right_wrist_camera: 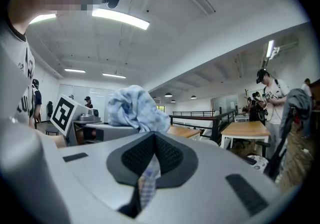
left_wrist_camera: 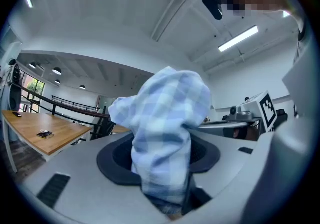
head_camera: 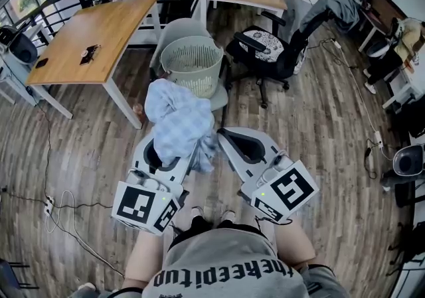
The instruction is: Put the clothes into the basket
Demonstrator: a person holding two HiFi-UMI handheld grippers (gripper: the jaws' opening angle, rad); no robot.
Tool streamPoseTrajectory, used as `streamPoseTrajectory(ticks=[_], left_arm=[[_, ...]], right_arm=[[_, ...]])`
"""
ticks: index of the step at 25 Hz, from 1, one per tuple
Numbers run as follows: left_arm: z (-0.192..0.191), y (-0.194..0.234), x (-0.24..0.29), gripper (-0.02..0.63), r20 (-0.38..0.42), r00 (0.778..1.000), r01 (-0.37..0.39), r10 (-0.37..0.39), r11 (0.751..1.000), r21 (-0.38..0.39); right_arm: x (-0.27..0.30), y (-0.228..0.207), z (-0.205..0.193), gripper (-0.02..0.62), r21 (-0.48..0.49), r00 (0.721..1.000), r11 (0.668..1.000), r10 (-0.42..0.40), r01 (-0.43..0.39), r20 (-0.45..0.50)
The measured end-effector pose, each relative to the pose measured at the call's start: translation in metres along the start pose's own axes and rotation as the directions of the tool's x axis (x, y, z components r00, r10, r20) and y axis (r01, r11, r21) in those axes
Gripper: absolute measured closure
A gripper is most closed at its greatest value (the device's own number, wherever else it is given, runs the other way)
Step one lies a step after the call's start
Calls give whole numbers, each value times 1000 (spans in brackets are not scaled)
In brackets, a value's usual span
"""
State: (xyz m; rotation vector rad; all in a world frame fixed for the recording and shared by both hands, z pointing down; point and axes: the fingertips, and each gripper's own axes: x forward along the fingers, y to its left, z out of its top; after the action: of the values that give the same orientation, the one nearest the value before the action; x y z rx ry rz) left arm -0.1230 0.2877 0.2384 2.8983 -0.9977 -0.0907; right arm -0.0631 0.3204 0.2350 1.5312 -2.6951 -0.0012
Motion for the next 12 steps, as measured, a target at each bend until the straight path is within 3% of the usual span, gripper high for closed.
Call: streamPoseTrajectory(ticks=[12], left_arm=[[-3, 44, -4, 380, -10, 999, 43, -43, 999, -1]], right_arm=[[41, 11, -3, 586, 53, 999, 998, -36, 35, 11]])
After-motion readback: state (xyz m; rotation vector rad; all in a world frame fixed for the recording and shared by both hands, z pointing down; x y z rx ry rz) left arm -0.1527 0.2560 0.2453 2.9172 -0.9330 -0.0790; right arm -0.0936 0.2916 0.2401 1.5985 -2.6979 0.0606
